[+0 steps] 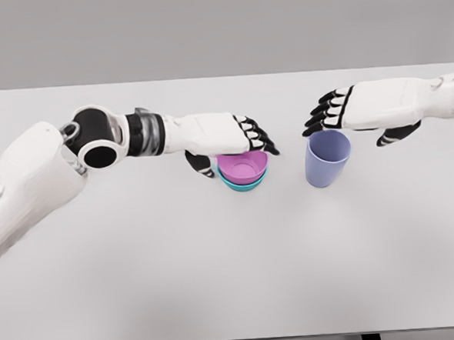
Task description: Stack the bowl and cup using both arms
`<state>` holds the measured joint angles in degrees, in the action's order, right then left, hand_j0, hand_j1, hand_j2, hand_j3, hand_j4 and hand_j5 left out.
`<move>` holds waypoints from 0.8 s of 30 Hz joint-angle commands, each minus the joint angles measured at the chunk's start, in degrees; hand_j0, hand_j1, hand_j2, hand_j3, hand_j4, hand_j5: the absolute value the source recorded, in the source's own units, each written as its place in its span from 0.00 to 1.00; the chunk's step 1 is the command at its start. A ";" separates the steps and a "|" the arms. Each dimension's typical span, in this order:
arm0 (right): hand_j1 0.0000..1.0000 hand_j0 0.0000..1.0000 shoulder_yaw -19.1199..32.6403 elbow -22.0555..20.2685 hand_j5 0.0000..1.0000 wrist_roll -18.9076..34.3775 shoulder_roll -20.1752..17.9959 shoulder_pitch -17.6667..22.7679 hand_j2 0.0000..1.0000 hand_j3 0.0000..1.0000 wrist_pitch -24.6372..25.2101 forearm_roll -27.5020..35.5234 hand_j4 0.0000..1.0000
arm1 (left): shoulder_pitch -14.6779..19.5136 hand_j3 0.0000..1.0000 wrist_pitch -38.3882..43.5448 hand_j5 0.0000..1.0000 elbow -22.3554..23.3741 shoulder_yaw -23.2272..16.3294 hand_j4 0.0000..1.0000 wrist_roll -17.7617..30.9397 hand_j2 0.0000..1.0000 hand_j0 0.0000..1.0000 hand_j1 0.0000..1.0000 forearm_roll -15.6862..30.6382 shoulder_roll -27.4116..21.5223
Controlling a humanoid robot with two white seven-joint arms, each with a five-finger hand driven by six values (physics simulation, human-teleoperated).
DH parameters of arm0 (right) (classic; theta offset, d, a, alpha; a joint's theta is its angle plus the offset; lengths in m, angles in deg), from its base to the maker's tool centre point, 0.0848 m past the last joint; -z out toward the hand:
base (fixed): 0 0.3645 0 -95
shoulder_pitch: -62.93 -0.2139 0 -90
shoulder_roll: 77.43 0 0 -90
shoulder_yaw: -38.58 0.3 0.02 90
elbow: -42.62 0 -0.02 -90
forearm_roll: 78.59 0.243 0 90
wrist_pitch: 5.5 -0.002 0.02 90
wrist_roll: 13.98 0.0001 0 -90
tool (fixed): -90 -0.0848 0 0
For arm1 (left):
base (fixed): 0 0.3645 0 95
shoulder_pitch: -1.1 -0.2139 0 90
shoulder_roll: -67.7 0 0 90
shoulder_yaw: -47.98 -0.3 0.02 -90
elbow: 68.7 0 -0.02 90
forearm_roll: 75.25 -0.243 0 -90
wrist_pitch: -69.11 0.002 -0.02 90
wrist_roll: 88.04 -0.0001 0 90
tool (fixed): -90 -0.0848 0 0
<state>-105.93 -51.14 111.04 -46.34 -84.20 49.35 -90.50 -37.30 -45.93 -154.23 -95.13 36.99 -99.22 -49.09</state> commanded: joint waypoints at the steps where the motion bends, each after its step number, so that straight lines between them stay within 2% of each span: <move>1: 1.00 1.00 -0.42 0.24 1.00 -0.02 0.64 0.00 1.00 1.00 0.14 -0.21 1.00 | 0.09 1.00 -0.71 1.00 -6.74 1.17 1.00 -0.03 1.00 1.00 1.00 6.82 -6.69; 3: 1.00 1.00 -0.86 2.08 1.00 -0.02 1.26 -0.09 1.00 1.00 0.14 -0.74 1.00 | 0.09 1.00 -0.97 1.00 -10.79 2.83 1.00 -0.03 1.00 1.00 1.00 12.71 -12.40; 4: 1.00 1.00 -1.04 2.44 1.00 -0.02 1.35 -0.09 1.00 1.00 0.14 -1.09 1.00 | -0.09 1.00 -1.85 1.00 -11.40 4.06 1.00 -0.03 1.00 1.00 1.00 14.21 -13.63; 6: 1.00 1.00 -2.09 3.49 1.00 -0.02 1.87 -0.18 1.00 1.00 0.14 -1.97 1.00 | -0.97 1.00 -9.96 1.00 -11.94 8.37 1.00 -0.03 1.00 1.00 1.00 21.85 -17.32; 9: 1.00 1.00 -2.62 4.37 1.00 -0.02 2.75 -0.26 1.00 1.00 0.14 -2.76 1.00 | -3.42 1.00 -9.96 1.00 -11.76 9.43 1.00 -0.03 1.00 1.00 1.00 34.95 -24.71; 10: 1.00 1.00 -2.79 4.28 1.00 -0.02 2.84 -0.26 1.00 1.00 0.14 -2.76 1.00 | -5.00 1.00 -9.96 1.00 -11.67 9.43 1.00 -0.03 1.00 1.00 1.00 37.59 -26.20; 11: 1.00 1.00 -3.32 4.37 1.00 -0.02 3.72 -0.35 1.00 1.00 0.14 -2.76 1.00 | -7.29 1.00 -9.96 1.00 -11.32 10.22 1.00 -0.03 1.00 1.00 1.00 38.74 -27.70; 12: 1.00 1.00 -3.76 4.28 1.00 -0.02 3.89 -0.44 1.00 1.00 0.14 -2.85 1.00 | -9.66 1.00 -9.96 1.00 -11.23 12.94 1.00 -0.03 1.00 1.00 1.00 38.82 -29.54; 13: 1.00 1.00 -3.76 4.28 1.00 -0.02 3.89 -0.53 1.00 1.00 0.14 -3.02 1.00 | -13.35 1.00 -9.96 1.00 -11.23 16.63 1.00 -0.03 1.00 1.00 1.00 39.52 -29.99; 14: 1.00 1.00 -3.85 4.28 1.00 -0.02 3.89 -0.70 1.00 1.00 0.14 -3.11 1.00 | -15.46 1.00 -9.96 1.00 -11.23 18.56 1.00 -0.03 1.00 1.00 1.00 40.31 -29.98; 15: 1.00 1.00 -4.02 4.28 1.00 -0.02 3.98 -0.79 1.00 1.00 0.14 -3.11 1.00 | -20.82 1.00 -9.96 1.00 -11.32 23.31 1.00 -0.03 1.00 1.00 1.00 41.81 -29.99; 16: 1.00 1.00 -4.20 4.28 1.00 -0.02 3.98 -0.79 1.00 1.00 0.14 -3.20 1.00 | -24.42 1.00 -9.96 1.00 -11.23 26.82 1.00 -0.03 1.00 1.00 1.00 42.51 -29.90; 18: 1.00 1.00 -4.20 4.02 1.00 -0.02 4.51 -0.79 1.00 1.00 0.14 -3.29 1.00 | -29.79 1.00 -9.96 1.00 -11.23 32.36 1.00 -0.03 1.00 1.00 1.00 44.10 -29.28; 21: 1.00 1.00 -4.90 4.02 1.00 -0.02 4.77 -0.79 1.00 1.00 0.14 -3.55 1.00 | -31.64 1.00 -9.96 1.00 -10.79 33.25 1.00 -0.03 1.00 1.00 1.00 44.19 -29.28; 24: 1.00 1.00 -6.13 4.90 1.00 -0.02 5.65 -0.79 1.00 1.00 0.14 -5.31 1.00 | -31.82 1.00 -9.96 1.00 -10.35 33.25 1.00 -0.03 1.00 1.00 1.00 43.83 -29.11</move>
<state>-111.46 -46.66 111.04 -41.18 -84.99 49.36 -95.12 -69.47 -56.03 -164.87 -62.86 36.99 -55.92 -78.20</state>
